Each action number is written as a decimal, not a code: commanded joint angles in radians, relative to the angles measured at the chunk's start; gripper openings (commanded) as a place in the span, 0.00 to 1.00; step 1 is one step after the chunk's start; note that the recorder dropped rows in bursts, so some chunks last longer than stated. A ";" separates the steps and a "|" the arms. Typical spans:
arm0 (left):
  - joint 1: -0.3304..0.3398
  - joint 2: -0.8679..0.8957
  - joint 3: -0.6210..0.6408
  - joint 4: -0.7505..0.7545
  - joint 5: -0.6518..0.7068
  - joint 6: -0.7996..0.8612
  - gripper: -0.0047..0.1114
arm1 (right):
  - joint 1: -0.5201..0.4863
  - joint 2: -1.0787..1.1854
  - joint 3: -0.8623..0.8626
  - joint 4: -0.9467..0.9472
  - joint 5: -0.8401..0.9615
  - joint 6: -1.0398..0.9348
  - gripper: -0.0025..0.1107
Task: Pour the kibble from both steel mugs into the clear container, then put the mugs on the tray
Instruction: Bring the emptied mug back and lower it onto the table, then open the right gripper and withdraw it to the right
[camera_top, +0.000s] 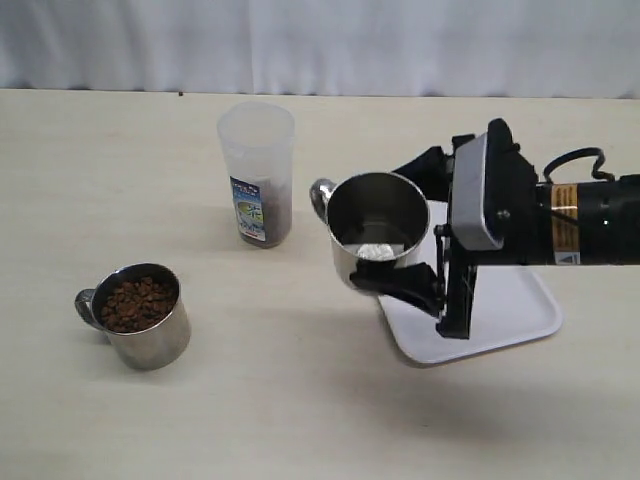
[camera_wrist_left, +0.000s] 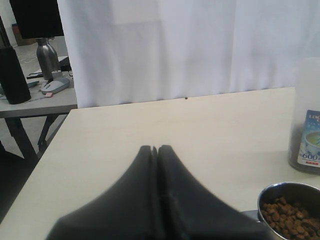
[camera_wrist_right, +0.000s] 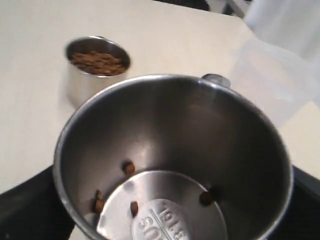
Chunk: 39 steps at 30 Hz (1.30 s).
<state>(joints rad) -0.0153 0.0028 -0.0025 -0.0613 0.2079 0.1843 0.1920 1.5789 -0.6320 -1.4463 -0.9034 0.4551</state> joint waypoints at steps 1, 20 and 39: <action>-0.008 -0.003 0.002 0.000 -0.012 -0.002 0.04 | 0.006 0.102 -0.004 -0.110 -0.090 0.050 0.06; -0.008 -0.003 0.002 0.000 -0.012 -0.002 0.04 | 0.161 0.513 -0.255 0.057 -0.015 -0.183 0.16; -0.008 -0.003 0.002 -0.002 -0.012 -0.002 0.04 | 0.182 0.351 -0.263 -0.036 0.075 0.179 0.77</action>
<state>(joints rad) -0.0153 0.0028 -0.0025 -0.0613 0.2079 0.1843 0.3740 1.9867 -0.8933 -1.4319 -0.8267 0.5418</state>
